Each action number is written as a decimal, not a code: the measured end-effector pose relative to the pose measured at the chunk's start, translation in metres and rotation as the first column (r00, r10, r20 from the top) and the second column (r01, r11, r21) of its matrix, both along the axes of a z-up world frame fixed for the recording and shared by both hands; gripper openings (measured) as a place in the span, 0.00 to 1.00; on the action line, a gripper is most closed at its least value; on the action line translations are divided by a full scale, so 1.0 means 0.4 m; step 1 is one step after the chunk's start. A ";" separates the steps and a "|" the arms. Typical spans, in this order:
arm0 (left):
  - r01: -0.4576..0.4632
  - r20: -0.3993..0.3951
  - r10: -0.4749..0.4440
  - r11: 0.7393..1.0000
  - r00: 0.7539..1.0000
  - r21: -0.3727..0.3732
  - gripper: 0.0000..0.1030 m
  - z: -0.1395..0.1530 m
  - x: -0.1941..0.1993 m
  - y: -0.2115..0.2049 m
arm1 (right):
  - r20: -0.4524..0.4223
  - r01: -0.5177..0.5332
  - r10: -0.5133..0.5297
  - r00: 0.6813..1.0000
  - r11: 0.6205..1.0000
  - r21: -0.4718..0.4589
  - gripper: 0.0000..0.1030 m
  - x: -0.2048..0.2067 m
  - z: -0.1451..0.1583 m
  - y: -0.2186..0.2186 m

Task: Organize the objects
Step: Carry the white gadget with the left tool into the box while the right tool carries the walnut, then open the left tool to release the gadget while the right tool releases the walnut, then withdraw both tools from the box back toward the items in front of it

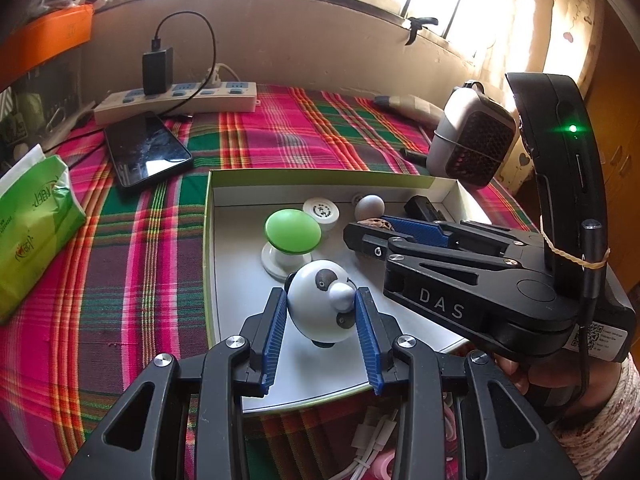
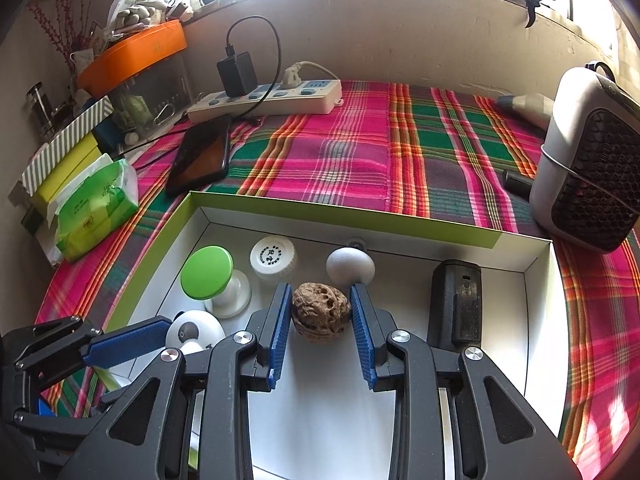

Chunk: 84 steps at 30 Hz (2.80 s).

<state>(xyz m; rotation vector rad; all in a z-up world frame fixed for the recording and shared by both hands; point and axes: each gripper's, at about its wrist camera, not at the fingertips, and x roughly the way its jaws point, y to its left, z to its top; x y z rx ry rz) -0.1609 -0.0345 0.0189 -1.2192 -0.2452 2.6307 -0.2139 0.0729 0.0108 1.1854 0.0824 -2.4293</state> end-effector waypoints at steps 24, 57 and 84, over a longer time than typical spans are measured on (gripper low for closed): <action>0.000 0.000 0.000 1.000 1.000 -0.009 0.32 0.001 0.003 0.003 | -0.003 0.021 -0.021 1.000 1.000 -0.002 0.31 0.011 0.004 0.004; -0.027 -0.020 0.027 1.000 0.999 -0.006 0.32 0.017 0.054 0.000 | -0.045 0.066 -0.068 0.997 0.997 -0.050 0.42 0.078 0.048 0.040; -0.056 -0.088 0.056 0.998 0.994 0.003 0.32 0.050 0.207 -0.034 | -0.108 0.096 -0.105 0.989 0.992 -0.083 0.42 0.254 0.082 0.110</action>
